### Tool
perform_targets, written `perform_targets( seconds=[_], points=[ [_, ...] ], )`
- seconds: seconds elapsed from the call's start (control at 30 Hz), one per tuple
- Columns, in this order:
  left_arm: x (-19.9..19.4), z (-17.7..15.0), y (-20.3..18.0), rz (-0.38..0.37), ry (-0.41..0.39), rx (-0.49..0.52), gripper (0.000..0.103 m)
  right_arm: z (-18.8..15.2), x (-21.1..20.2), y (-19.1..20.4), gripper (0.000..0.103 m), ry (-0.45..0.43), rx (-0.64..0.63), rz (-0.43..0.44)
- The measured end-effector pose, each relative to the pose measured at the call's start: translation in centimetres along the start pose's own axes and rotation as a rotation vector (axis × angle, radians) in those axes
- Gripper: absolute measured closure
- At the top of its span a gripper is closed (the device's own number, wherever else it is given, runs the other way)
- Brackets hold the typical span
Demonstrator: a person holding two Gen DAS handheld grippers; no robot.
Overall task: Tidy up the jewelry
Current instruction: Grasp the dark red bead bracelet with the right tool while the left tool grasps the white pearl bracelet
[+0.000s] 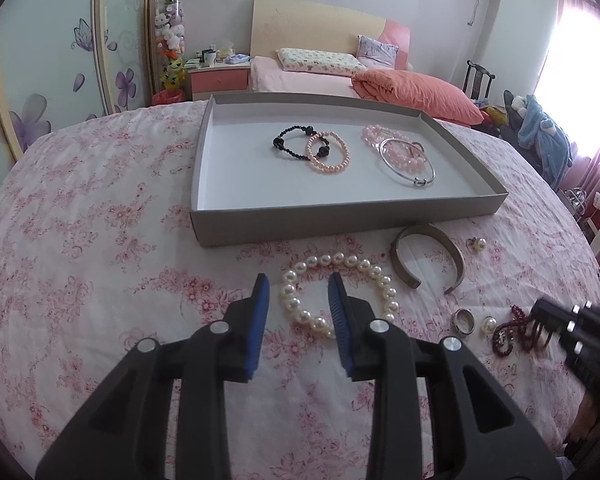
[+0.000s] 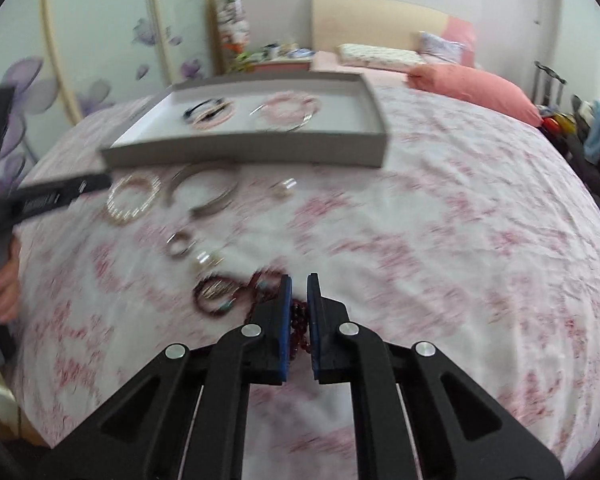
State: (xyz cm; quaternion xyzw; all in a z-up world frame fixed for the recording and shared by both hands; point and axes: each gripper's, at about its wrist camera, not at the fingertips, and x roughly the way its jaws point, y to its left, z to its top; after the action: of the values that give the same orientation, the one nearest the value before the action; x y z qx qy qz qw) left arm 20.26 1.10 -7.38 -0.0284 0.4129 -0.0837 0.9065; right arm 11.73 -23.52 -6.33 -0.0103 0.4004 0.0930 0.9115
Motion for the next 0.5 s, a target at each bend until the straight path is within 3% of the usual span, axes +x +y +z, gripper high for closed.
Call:
perform_targets(
  seconds=[0.43, 0.5],
  points=[
    [1.8, -0.3, -1.1, 0.021, 0.059, 0.026, 0.073, 1.2, 0.8, -0.9, 0.094, -0.021, 0.025, 0.011],
    [1.9, -0.3, -1.2, 0.033, 0.059, 0.03, 0.086, 1.1, 0.8, -0.8, 0.094, -0.02, 0.029, 0.014]
  ],
)
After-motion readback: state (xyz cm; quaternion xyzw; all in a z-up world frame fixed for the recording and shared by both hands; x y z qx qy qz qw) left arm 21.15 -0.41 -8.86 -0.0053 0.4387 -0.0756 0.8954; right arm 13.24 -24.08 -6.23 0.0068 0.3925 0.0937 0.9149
